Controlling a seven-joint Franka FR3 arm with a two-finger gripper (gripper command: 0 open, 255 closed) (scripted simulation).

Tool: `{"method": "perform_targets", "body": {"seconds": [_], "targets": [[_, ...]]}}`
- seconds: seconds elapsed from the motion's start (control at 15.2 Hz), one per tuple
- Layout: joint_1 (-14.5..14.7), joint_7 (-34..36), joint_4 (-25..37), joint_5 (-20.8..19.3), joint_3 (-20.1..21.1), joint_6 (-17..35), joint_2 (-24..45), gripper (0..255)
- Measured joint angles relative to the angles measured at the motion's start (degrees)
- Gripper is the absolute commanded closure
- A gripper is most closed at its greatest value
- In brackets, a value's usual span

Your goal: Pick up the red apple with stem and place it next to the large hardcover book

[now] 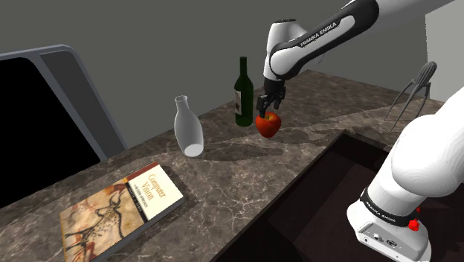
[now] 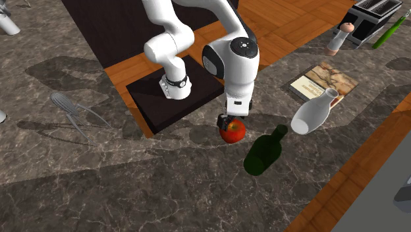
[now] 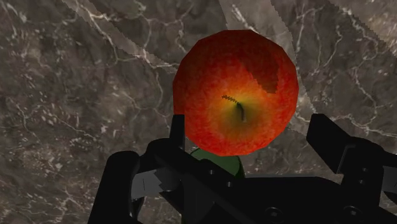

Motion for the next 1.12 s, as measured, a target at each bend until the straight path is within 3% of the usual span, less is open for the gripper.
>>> {"method": "perform_targets", "body": {"seconds": [0.07, 0.73, 1.12], "targets": [[0.0, 0.0, 0.0, 0.0, 0.0, 0.0, 0.0, 255], [0.0, 0.0, 0.0, 0.0, 0.0, 0.0, 0.0, 255], [-0.1, 0.0, 2.1, -0.1, 0.0, -4.3, -2.2, 255]]}}
